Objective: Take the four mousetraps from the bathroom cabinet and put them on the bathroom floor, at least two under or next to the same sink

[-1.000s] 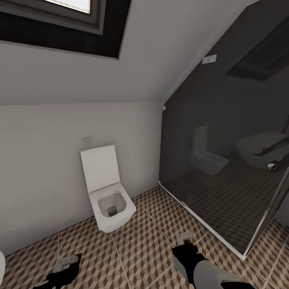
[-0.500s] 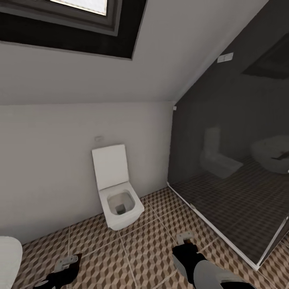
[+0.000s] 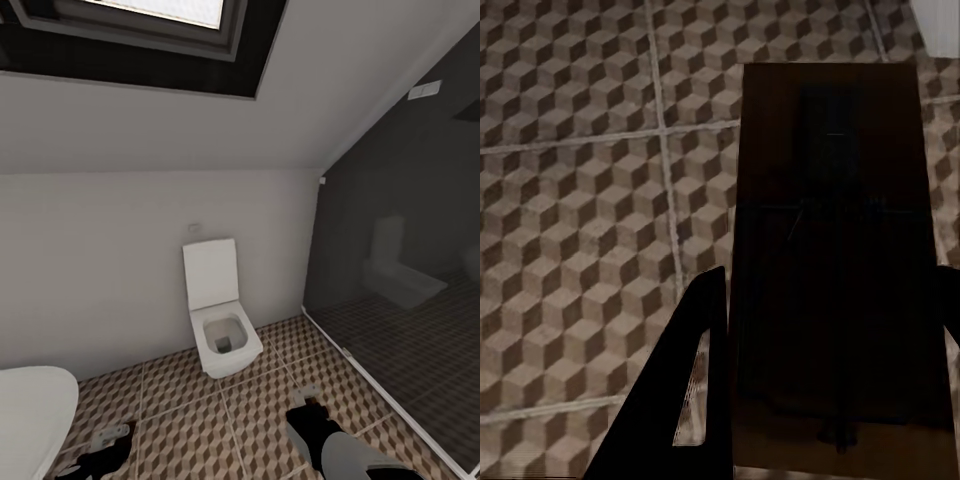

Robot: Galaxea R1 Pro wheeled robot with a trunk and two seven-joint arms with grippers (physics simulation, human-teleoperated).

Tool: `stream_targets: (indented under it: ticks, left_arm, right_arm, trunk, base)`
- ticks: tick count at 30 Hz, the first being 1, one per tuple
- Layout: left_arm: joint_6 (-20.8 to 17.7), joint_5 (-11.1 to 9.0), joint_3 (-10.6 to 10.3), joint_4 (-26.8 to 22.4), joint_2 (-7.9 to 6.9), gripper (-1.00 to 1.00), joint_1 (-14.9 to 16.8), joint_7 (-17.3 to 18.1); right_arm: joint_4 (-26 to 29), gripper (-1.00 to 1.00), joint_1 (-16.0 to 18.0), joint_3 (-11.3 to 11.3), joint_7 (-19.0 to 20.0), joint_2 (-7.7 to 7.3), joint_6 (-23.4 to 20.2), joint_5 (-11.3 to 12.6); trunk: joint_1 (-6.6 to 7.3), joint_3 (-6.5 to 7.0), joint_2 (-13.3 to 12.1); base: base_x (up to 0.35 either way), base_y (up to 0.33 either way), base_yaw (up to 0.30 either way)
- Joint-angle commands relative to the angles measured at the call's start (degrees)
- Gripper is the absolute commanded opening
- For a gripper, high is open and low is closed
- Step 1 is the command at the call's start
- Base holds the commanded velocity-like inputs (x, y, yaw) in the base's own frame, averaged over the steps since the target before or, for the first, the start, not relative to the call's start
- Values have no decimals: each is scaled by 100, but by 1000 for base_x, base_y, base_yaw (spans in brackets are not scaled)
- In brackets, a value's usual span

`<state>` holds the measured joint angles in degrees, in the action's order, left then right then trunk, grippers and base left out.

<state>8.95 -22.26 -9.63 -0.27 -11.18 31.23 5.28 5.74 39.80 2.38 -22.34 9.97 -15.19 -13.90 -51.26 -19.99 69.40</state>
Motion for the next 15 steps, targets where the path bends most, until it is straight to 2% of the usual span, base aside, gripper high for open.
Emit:
stream_targets:
  ticks: [1, 5, 8, 10, 15]
  left_arm:
    - [19, -52, -43, 9, -19, -100, 6, 6]
    - [21, -84, -41, 9, -141, -100, 6, 17]
    - [20, -195, -40, 9, -224, -100, 6, 27]
    - [19, -371, -41, 6, -275, -100, 6, 36]
    - [19, -541, -46, 2, -316, -100, 6, 42]
  right_arm:
    - [12, -100, 1, 25, 2, 3, -45, -51]
    - [16, -100, 1, 25, 2, 3, -45, -51]
    - [23, -100, 1, 25, -1, 3, -45, -49]
    - [39, -100, 1, 38, 23, 3, -52, -38]
    - [55, -100, 1, 63, 63, 3, -76, -6]
  trunk:
    - [0, -7, 4]
    - [0, -7, 4]
    - [0, -7, 4]
    - [0, -7, 4]
    - [0, -7, 4]
  base:
    - [0, 0, 275]
    - [0, 0, 275]
    - [0, 0, 275]
    - [0, 0, 249]
    - [0, 0, 107]
